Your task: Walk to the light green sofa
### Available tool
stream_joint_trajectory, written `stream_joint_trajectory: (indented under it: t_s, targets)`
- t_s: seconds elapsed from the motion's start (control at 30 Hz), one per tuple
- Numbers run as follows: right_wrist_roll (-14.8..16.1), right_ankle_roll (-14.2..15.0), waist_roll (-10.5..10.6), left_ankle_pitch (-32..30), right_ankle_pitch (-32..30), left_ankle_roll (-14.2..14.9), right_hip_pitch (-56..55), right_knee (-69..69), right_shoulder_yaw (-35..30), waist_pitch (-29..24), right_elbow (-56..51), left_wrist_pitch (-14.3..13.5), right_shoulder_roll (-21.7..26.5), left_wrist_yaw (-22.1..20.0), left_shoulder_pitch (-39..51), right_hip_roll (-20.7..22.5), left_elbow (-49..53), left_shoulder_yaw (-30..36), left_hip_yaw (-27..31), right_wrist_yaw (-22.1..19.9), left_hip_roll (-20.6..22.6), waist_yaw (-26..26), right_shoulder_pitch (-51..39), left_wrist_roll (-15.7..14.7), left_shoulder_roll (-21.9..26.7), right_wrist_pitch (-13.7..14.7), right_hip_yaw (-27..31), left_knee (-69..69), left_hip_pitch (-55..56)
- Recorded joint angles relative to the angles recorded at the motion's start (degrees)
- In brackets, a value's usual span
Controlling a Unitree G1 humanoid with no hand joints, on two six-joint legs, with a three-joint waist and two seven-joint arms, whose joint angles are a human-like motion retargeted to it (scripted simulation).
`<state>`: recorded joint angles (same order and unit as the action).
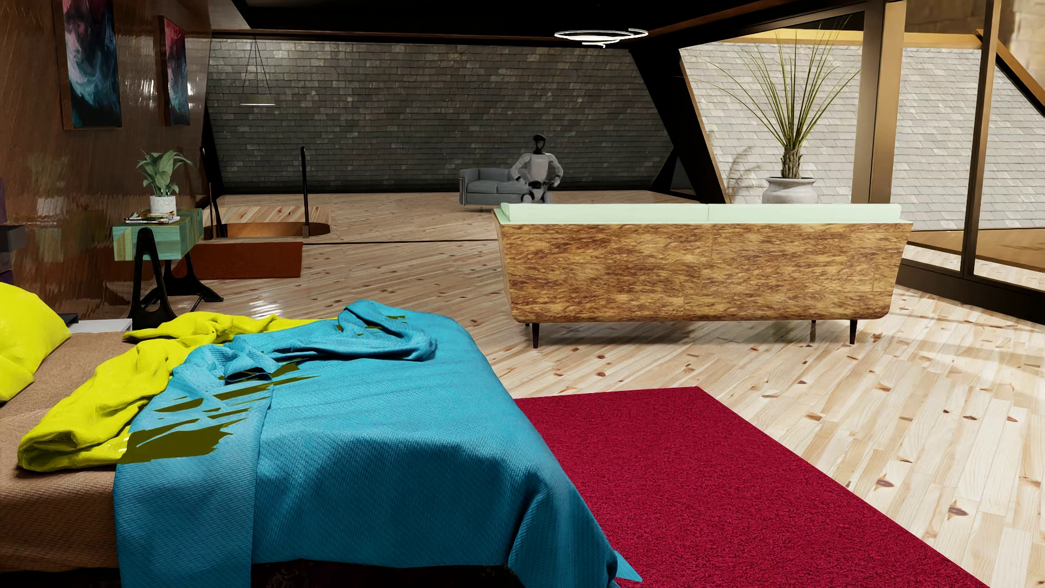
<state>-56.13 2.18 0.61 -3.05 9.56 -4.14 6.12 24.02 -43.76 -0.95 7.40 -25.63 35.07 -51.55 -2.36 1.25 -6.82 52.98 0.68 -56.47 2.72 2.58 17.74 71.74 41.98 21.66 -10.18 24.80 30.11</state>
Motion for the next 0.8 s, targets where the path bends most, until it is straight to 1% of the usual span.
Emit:
stream_joint_trajectory:
  t_s: [0.03, 0.07, 0.1, 0.13, 0.17, 0.2, 0.27, 0.3, 0.33, 0.37, 0.4, 0.43, 0.47, 0.5, 0.53, 0.57, 0.6, 0.63, 0.67, 0.7, 0.73, 0.77, 0.8]
  targets:
    - [0.2, 2.2, -0.9, 1.3, -6.2, 0.0, -1.1, 4.1, -0.4, -0.1, 0.5, 0.3, 1.0, 1.8, -0.1, -1.4, -0.3, 0.1, -1.2, 0.0, 0.2, 0.2, 0.2, -0.6, -0.2, 0.2, 1.4, -0.5, -2.2]
    - [0.8, 4.0, -1.7, 2.7, -11.9, 0.2, -3.4, 10.5, -1.5, -0.3, 0.9, 0.4, 2.6, 3.8, -0.3, -2.6, -0.3, -0.1, -2.4, 0.0, 0.4, 0.2, -0.2, -0.9, -0.6, 0.5, 3.2, -1.0, -4.4]
    - [0.9, 6.5, -2.6, 4.3, -18.2, 0.4, -7.4, 19.0, -2.8, -0.5, 1.0, 0.3, 4.5, 5.0, -0.6, -3.8, -0.4, -0.3, -3.6, 0.0, 0.6, 0.4, -1.1, -1.2, -1.2, 0.5, 5.1, -1.1, -6.3]
    - [0.3, 9.1, -3.4, 6.3, -24.7, 0.5, -12.3, 28.2, -3.9, -0.6, 0.8, 0.0, 6.2, 5.3, -0.9, -5.6, -0.7, 0.0, -4.8, 0.0, 0.9, 0.5, -2.0, -2.0, -1.9, 0.3, 6.0, -1.0, -8.1]
    - [-0.3, 10.9, -4.3, 8.4, -31.0, 0.6, -17.3, 36.5, -4.7, -0.8, 0.4, -0.4, 7.6, 4.7, -0.9, -7.9, -1.2, 0.8, -6.1, 0.0, 1.5, 0.6, -2.7, -3.2, -2.4, 0.0, 6.8, -0.6, -9.7]
    - [-0.4, 12.1, -5.1, 10.4, -31.1, 0.7, -22.1, 43.0, -5.1, -1.0, -0.1, -0.7, 8.2, 3.4, -0.4, -9.7, -1.6, 1.8, -7.2, 0.0, 2.0, 0.6, -3.2, -4.3, -2.7, -0.2, 8.0, -0.3, -11.4]
    - [0.1, 7.7, -6.5, 13.9, -20.0, 1.1, -31.0, 49.2, -4.7, -1.3, -1.9, -0.6, 8.2, 0.3, 1.4, -12.2, -2.8, 4.3, -9.0, 0.0, 3.2, 0.1, -3.4, -5.0, -2.9, -0.7, 10.2, 1.1, -14.8]
    - [-0.3, 6.4, -6.8, 15.3, -14.2, 1.3, -34.7, 48.6, -4.1, -1.4, -2.7, -0.4, 8.3, -0.4, 2.1, -12.9, -3.7, 5.8, -9.4, 0.0, 3.5, -0.3, -3.0, -5.3, -2.8, -1.0, 10.6, 1.6, -16.5]
    - [-1.2, 3.9, -6.9, 16.5, -9.6, 1.5, -37.7, 45.2, -3.3, -1.4, -3.3, -0.1, 8.4, -0.4, 2.7, -13.0, -4.7, 7.4, -9.5, 0.0, 3.6, -0.7, -2.2, -5.9, -2.6, -1.4, 10.5, 1.6, -18.3]
    - [-1.9, 4.1, -6.8, 17.5, -6.1, 1.8, -40.0, 39.1, -2.6, -1.3, -4.0, 0.6, 8.5, -0.2, 3.0, -12.6, -5.2, 9.3, -9.4, 0.0, 3.6, -1.1, -1.4, -6.8, -2.3, -1.9, 10.3, 1.3, -20.0]
    - [-2.5, 3.0, -6.4, 18.3, -4.1, 2.0, -41.5, 30.8, -1.7, -1.2, -3.9, 0.8, 7.6, 0.2, 3.0, -11.9, -5.7, 10.3, -9.1, 0.0, 3.4, -1.6, -1.1, -7.2, -2.1, -2.1, 10.2, 0.7, -21.5]
    - [-2.9, 2.4, -5.9, 18.7, -4.3, 2.3, -42.1, 20.4, -0.3, -0.9, -4.2, 1.1, 6.4, 0.2, 3.4, -10.8, -6.0, 11.2, -8.6, 0.1, 3.0, -2.1, -0.6, -7.6, -1.9, -2.0, 10.2, -0.4, -23.0]
    - [-3.2, 3.1, -5.2, 18.9, -6.0, 2.5, -41.6, 8.3, 1.0, -0.6, -4.2, 1.5, 5.0, -0.2, 4.0, -9.3, -6.1, 12.0, -8.1, 0.0, 2.5, -2.6, 0.1, -7.7, -1.7, -1.9, 11.2, -2.2, -24.7]
    - [-3.5, 3.1, -4.3, 19.3, -7.7, 2.8, -40.5, -3.4, 2.2, -0.2, -4.1, 2.1, 3.8, -0.8, 4.4, -7.9, -6.3, 12.9, -7.5, 0.0, 2.0, -2.9, 0.7, -7.8, -1.5, -1.7, 13.2, -4.0, -26.5]
    - [-4.2, 6.5, -3.5, 20.1, -7.6, 3.0, -39.7, -10.8, 3.3, 0.1, -3.8, 2.6, 2.8, -1.0, 4.7, -7.0, -6.5, 13.7, -7.0, 0.0, 1.7, -3.1, 1.2, -8.2, -1.3, -1.4, 14.6, -5.7, -28.6]
    - [-5.2, 7.2, -2.7, 20.7, -12.0, 3.5, -40.0, -10.8, 4.3, 0.4, -3.7, 3.1, 1.9, -0.8, 4.9, -6.8, -6.6, 14.3, -6.6, 0.0, 1.3, -3.2, 1.3, -9.3, -1.1, -0.8, 14.0, -6.7, -30.6]
    - [-5.7, 5.7, -1.9, 21.4, -16.0, 4.0, -40.8, -6.9, 5.2, 0.6, -4.5, 3.4, 1.0, -0.5, 4.8, -6.5, -6.7, 14.4, -6.3, 0.1, 0.8, -3.3, 1.1, -10.5, -1.0, 0.0, 13.0, -6.8, -32.4]
    - [-5.4, 3.8, -1.0, 21.4, -16.0, 4.2, -41.5, -2.4, 5.8, 0.9, -6.1, 3.5, 0.1, -0.7, 4.5, -5.5, -6.9, 13.6, -6.4, 0.0, -0.1, -3.5, 0.8, -10.8, -1.2, 1.0, 12.8, -6.6, -34.1]
    - [-4.5, 2.3, 0.2, 19.1, -14.3, 3.8, -41.1, 0.7, 6.2, 1.3, -7.8, 3.3, -0.5, -2.0, 4.0, -4.4, -7.4, 12.0, -6.7, 0.0, -1.0, -3.6, 0.7, -9.4, -1.7, 1.7, 12.5, -5.6, -35.8]
    - [-3.6, 1.5, 1.5, 15.1, -12.1, 3.2, -39.6, 1.7, 6.7, 1.7, -8.9, 3.4, -0.7, -3.9, 4.2, -3.5, -8.3, 11.2, -6.8, 0.0, -2.2, -3.6, 0.9, -7.5, -2.4, 2.0, 11.8, -4.6, -36.7]
    - [-3.3, 1.0, 2.8, 10.1, -10.6, 2.9, -37.6, 0.8, 7.2, 2.2, -9.0, 3.3, -0.8, -4.8, 4.5, -2.8, -9.2, 11.0, -6.4, 0.0, -3.5, -3.7, 1.2, -6.3, -3.0, 2.0, 10.7, -3.0, -36.5]
    - [-3.7, 0.6, 4.0, 4.5, -9.8, 2.8, -35.3, -0.8, 7.9, 2.6, -8.5, 3.1, -1.1, -4.9, 5.0, -2.5, -10.1, 11.9, -5.8, 0.0, -4.9, -3.8, 1.7, -6.5, -3.1, 1.8, 9.3, 0.1, -35.1]
    - [-4.3, 0.1, 5.0, -0.7, -8.7, 2.5, -33.4, -1.9, 8.5, 2.9, -7.6, 2.9, -1.8, -4.9, 6.1, -2.3, -11.0, 14.4, -5.7, 0.0, -6.4, -4.0, 2.1, -8.0, -2.3, 1.8, 7.8, 5.0, -32.7]
